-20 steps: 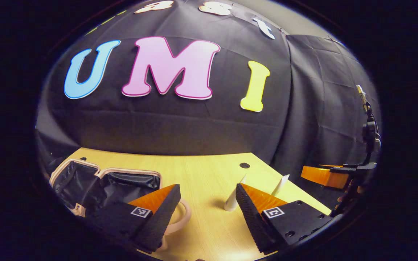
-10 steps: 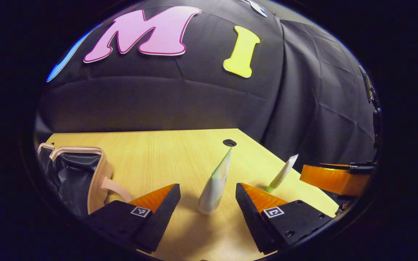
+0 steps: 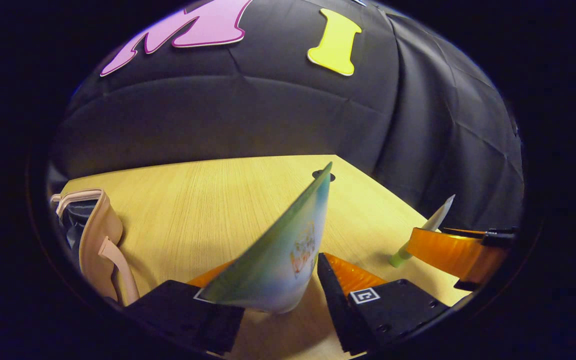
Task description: First open the suitcase, pack the skin care products into it, and then close the suitcase.
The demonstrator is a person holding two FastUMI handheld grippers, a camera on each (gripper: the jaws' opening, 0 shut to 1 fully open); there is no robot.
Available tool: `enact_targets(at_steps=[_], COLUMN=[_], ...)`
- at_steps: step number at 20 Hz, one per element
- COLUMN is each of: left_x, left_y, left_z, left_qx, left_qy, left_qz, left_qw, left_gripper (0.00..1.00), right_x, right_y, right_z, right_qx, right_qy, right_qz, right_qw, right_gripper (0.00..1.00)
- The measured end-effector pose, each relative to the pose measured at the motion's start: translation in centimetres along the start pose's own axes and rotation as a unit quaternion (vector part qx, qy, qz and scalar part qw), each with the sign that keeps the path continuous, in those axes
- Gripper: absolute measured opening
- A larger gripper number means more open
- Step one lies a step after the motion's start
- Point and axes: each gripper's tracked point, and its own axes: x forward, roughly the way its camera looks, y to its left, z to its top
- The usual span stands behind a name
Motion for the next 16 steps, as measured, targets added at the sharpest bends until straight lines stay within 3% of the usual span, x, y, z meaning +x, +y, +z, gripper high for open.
enact_targets(at_steps=[1, 2, 9, 14, 16], left_x=[0.3, 0.3, -0.3, -1.2, -1.3], left_y=[0.5, 0.5, 1.2, 1.7, 2.0], left_z=[-0.3, -0.4, -0.5, -1.0, -1.2], left_qx=[0.003, 0.003, -0.028, -0.023, -0.024], left_qy=[0.004, 0.004, 0.000, 0.001, 0.001], left_qz=[0.012, 0.015, -0.002, 0.000, 0.002], left_qw=[1.000, 1.000, 1.000, 1.000, 1.000], left_gripper=[0.67, 0.50, 0.43, 0.43, 0.43], right_x=[0.5, 0.9, 4.0, 5.7, 5.9], right_y=[-0.1, 0.0, -0.1, -0.4, -0.5], right_z=[-0.2, -0.6, -2.7, -2.1, -1.3], right_qx=[-0.004, -0.007, -0.053, -0.031, -0.028], right_qy=[0.001, 0.004, 0.010, -0.004, -0.019], right_qz=[-0.004, -0.005, -0.021, -0.036, -0.040], right_qw=[1.000, 1.000, 0.998, 0.999, 0.999], right_gripper=[0.97, 0.98, 0.98, 0.98, 0.77])
